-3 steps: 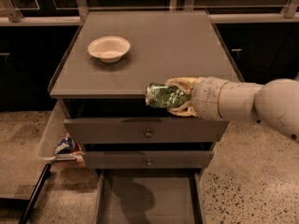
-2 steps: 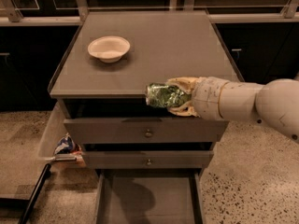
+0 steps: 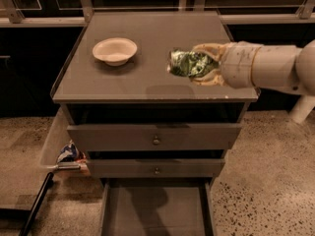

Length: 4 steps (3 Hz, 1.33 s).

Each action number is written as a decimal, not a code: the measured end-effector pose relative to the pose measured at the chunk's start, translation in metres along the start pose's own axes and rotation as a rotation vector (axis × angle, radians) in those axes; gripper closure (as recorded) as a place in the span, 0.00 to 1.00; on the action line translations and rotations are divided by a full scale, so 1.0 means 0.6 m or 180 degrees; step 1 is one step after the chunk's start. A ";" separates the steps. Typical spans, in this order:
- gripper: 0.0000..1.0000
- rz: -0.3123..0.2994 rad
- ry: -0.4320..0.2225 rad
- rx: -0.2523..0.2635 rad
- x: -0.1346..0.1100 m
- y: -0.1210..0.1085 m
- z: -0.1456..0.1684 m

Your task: Pick green can from bottom drawer and place on counter

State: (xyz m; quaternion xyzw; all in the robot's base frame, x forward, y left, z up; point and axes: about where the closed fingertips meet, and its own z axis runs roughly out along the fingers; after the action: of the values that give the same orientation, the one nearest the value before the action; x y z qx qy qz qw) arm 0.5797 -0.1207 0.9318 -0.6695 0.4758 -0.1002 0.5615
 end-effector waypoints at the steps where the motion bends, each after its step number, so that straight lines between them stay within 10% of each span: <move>1: 1.00 0.0062 0.0091 0.0032 0.035 -0.090 -0.010; 2: 1.00 0.0160 0.0127 -0.0100 0.071 -0.140 0.006; 4: 1.00 0.0349 0.0061 -0.0790 0.101 -0.088 0.071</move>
Offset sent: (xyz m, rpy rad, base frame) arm 0.1096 -0.0538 0.0706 -0.0177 0.1310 -0.0375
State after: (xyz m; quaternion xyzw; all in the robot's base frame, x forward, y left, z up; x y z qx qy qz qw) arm 0.6678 -0.1425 0.9376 -0.7058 0.5258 -0.0161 0.4744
